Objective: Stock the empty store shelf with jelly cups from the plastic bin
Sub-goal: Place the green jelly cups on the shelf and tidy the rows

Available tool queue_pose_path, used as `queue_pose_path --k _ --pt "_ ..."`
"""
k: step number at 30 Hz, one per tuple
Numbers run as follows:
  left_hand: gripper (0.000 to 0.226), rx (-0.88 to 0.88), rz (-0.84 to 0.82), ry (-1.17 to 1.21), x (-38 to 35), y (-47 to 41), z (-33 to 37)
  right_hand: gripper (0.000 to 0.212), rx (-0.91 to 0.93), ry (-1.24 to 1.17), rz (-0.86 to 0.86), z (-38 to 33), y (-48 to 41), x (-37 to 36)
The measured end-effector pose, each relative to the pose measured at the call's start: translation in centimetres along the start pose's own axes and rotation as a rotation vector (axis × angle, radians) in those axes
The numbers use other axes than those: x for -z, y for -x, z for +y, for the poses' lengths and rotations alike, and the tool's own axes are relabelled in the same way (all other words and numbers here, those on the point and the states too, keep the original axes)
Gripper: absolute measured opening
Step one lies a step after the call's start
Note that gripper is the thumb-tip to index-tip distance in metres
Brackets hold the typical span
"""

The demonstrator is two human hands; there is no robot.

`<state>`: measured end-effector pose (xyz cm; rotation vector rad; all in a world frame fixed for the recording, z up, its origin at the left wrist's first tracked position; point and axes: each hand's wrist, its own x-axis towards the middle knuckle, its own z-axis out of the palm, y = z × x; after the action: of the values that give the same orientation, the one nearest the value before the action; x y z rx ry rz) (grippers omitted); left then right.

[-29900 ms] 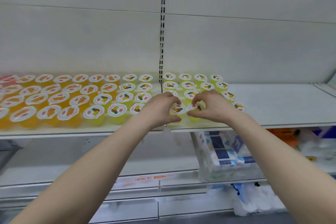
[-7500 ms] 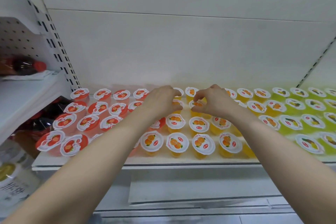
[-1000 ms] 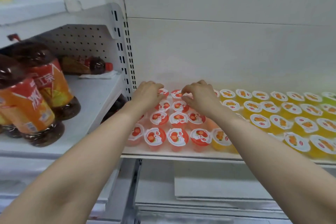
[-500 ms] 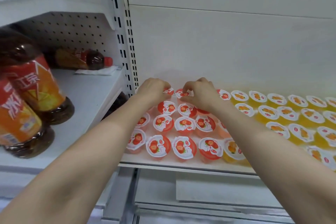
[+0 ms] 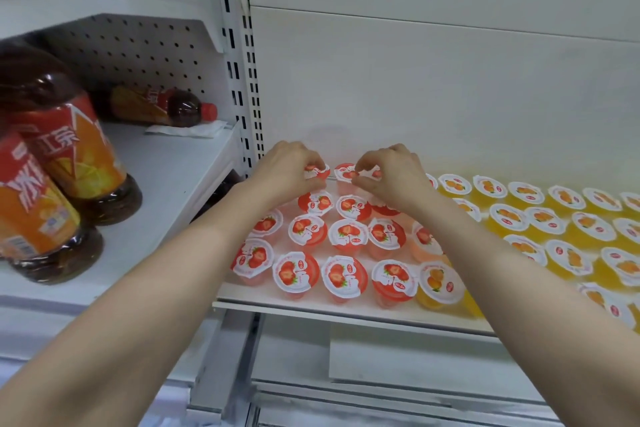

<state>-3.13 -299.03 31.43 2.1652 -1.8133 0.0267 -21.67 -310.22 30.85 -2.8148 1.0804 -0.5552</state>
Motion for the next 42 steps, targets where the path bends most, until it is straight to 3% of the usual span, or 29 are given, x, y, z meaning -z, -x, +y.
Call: queue_pose_path --k 5,11,26,30,34,42 --pt "0.051 0.001 -0.150 -0.052 0.7 2.0 1.8 0.041 0.056 0.028 -0.182 -1.2 2.5 1.2" --pt "0.048 0.017 -0.127 -0.122 0.3 2.2 2.7 0.051 0.045 0.073 -0.217 -2.4 3.2 1.7" --pt "0.044 0.007 -0.048 -0.038 0.0 3.3 1.1 0.041 -0.011 0.125 -0.138 -3.4 3.4 0.8" --pt "0.036 -0.033 0.023 0.055 0.6 4.9 0.7 0.038 0.023 0.027 -0.086 -3.1 4.2 2.0" --pt "0.044 -0.053 -0.089 0.064 1.2 7.1 1.1 0.030 0.098 -0.079 -0.156 -3.1 6.4 3.4" --pt "0.046 -0.025 -0.129 -0.094 1.2 8.4 3.2 0.043 0.105 0.061 -0.189 -5.0 8.2 2.9"
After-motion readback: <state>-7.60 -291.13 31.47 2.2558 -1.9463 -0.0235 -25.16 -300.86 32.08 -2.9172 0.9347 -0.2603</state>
